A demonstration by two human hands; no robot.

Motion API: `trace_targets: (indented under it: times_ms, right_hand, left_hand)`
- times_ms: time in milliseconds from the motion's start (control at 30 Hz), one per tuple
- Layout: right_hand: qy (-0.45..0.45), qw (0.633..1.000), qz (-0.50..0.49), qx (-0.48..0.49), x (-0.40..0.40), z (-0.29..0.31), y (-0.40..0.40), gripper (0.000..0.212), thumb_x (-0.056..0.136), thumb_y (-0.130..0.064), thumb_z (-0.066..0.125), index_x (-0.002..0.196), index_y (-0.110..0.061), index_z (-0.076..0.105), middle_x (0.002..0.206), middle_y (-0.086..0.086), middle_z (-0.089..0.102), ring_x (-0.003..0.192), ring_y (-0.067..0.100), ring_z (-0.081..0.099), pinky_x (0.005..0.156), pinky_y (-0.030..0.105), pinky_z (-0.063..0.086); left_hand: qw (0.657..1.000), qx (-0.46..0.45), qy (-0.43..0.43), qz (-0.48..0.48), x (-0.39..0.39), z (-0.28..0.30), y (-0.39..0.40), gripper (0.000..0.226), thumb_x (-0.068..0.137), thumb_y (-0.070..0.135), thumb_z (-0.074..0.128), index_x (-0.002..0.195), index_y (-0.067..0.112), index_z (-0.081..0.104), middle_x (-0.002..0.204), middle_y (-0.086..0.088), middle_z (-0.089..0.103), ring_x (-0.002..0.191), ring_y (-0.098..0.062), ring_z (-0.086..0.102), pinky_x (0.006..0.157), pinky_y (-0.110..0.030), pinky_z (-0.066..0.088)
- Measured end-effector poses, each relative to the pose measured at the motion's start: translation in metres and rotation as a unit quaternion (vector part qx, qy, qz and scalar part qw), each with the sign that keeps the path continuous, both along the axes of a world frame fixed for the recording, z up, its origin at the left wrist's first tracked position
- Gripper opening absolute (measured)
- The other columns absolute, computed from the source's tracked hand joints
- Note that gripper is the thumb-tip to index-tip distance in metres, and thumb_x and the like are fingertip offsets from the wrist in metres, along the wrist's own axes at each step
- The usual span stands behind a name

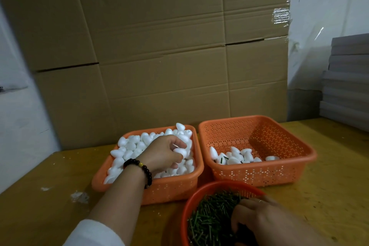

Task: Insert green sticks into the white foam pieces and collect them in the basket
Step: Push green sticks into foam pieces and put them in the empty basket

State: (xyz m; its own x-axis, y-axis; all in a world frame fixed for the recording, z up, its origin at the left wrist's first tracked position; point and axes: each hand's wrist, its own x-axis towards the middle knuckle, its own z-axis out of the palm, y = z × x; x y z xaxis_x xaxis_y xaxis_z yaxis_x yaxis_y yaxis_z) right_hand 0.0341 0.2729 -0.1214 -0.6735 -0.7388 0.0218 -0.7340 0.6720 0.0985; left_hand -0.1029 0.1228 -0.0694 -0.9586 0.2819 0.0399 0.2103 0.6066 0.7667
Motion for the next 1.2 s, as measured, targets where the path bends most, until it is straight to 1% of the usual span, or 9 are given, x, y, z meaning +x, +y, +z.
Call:
trace_targets:
  times_ms: [33,67,267,467,633,767,1033,1100,1200]
  right_hand:
    - [0.03,0.998,0.046,-0.041,0.025,-0.011,0.05,0.029,0.091,-0.054,0.046,0.113,-0.036,0.051,0.109,-0.021,0.05,0.113,-0.005,0.04,0.101,0.013,0.022]
    - [-0.064,0.983,-0.092,-0.143,0.021,-0.007,0.059,0.029,0.09,-0.054,0.047,0.113,-0.036,0.052,0.107,-0.022,0.049,0.112,-0.005,0.041,0.102,0.014,0.021]
    - [-0.009,0.969,-0.118,-0.214,0.007,-0.002,0.068,0.029,0.09,-0.056,0.046,0.111,-0.037,0.051,0.101,-0.023,0.043,0.11,-0.01,0.038,0.099,0.007,0.019]
    - [-0.025,0.967,-0.129,-0.218,0.001,-0.006,0.07,0.027,0.09,-0.053,0.047,0.111,-0.037,0.054,0.112,-0.021,0.051,0.115,-0.009,0.038,0.102,0.009,0.017]
    - [0.007,0.97,-0.132,-0.203,0.001,-0.008,0.073,0.042,0.082,-0.063,0.036,0.111,-0.038,0.052,0.107,-0.022,0.048,0.114,-0.013,0.034,0.097,0.005,0.006]
    - [0.096,0.972,-0.096,-0.19,-0.001,-0.004,0.071,0.025,0.083,-0.057,0.049,0.097,-0.04,0.06,0.094,-0.028,0.052,0.102,-0.018,0.043,0.089,0.001,0.017]
    - [0.031,0.974,-0.112,-0.194,0.001,-0.007,0.07,0.026,0.086,-0.055,0.051,0.106,-0.04,0.059,0.107,-0.024,0.055,0.111,-0.013,0.041,0.082,-0.005,0.01]
    - [0.092,0.974,-0.114,-0.174,0.004,0.004,0.067,0.022,0.078,-0.059,0.054,0.09,-0.042,0.064,0.091,-0.027,0.058,0.097,-0.017,0.049,0.077,-0.004,0.016]
    - [0.058,0.973,-0.152,-0.163,0.008,0.01,0.065,0.02,0.072,-0.059,0.051,0.075,-0.044,0.063,0.076,-0.029,0.058,0.084,-0.019,0.053,0.08,0.0,0.024]
  left_hand:
    - [0.999,0.034,0.009,-0.001,0.001,-0.002,-0.001,0.028,0.083,0.006,0.063,0.101,0.026,0.065,0.097,0.002,0.067,0.07,-0.006,0.067,0.071,-0.026,0.056]
    - [0.997,0.076,0.011,-0.005,0.007,-0.001,0.0,0.029,0.082,0.002,0.064,0.1,0.025,0.066,0.098,0.005,0.067,0.07,-0.004,0.067,0.067,-0.02,0.053]
    - [0.97,0.213,0.047,-0.109,0.045,0.002,0.016,0.032,0.078,-0.009,0.069,0.093,0.019,0.071,0.085,0.008,0.072,0.082,-0.003,0.066,0.071,-0.015,0.049]
    - [0.949,0.267,0.015,-0.167,0.072,0.004,0.037,0.026,0.072,0.006,0.075,0.089,0.025,0.074,0.1,-0.023,0.068,0.093,-0.034,0.063,0.089,-0.052,0.052]
    - [0.956,0.22,0.098,-0.164,0.081,0.004,0.047,0.031,0.069,0.011,0.074,0.093,0.032,0.076,0.101,-0.006,0.06,0.098,-0.029,0.06,0.092,-0.043,0.051]
    - [0.956,0.208,0.107,-0.177,0.083,0.003,0.048,0.035,0.069,0.014,0.075,0.099,0.033,0.074,0.095,0.005,0.059,0.088,-0.017,0.06,0.085,-0.029,0.053]
    - [0.974,0.128,0.123,-0.144,0.09,0.005,0.049,0.034,0.067,0.023,0.08,0.091,0.036,0.06,0.078,0.015,0.064,0.065,0.0,0.06,0.064,-0.02,0.05]
    - [0.972,0.108,0.152,-0.145,0.092,0.005,0.048,0.032,0.068,0.022,0.079,0.091,0.036,0.062,0.087,0.016,0.064,0.071,-0.002,0.062,0.066,-0.022,0.051]
    - [0.963,0.095,0.188,-0.167,0.094,0.006,0.048,0.029,0.073,0.018,0.073,0.094,0.036,0.065,0.098,0.019,0.058,0.091,-0.006,0.061,0.078,-0.031,0.055]
